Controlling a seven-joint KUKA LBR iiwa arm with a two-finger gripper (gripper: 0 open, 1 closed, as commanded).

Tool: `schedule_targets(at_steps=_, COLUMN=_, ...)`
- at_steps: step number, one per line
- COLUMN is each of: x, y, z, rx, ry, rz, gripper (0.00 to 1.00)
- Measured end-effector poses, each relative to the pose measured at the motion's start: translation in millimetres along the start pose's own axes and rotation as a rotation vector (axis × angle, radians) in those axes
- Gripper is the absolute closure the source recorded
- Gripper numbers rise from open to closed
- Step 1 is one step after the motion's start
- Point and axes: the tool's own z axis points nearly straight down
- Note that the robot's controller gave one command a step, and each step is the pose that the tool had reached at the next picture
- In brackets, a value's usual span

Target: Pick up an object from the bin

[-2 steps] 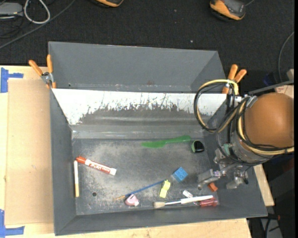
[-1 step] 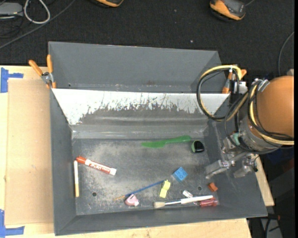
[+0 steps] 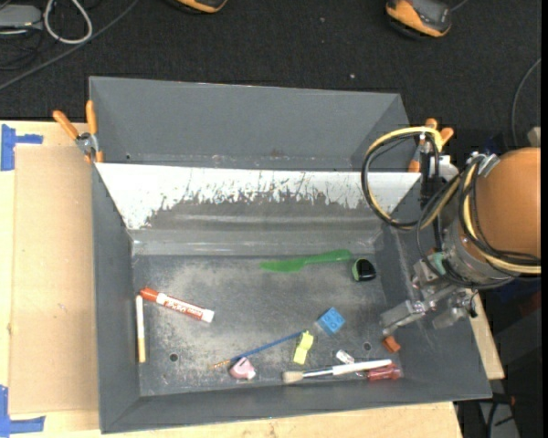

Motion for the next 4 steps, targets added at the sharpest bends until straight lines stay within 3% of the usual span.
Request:
schedule_targets(at_steps=1, x=-5.8, y=4, z=0, rx=-0.015, ry=-0.006, rz=-0.176, gripper=0.00)
schedule_targets(at_steps=2, x=-12.2, y=5, z=8, rx=-0.013, ry=-0.007, rz=-0.219, gripper=0.00)
schedule_targets(at_steps=3, x=16.5, y=-1, z=57, rx=-0.009, ry=-0.006, rz=-0.079, gripper=0.00)
schedule_targets(at_steps=4, x=21.2, y=4, z=67, rx=-0.011, ry=-0.016, rz=-0.386, gripper=0.00)
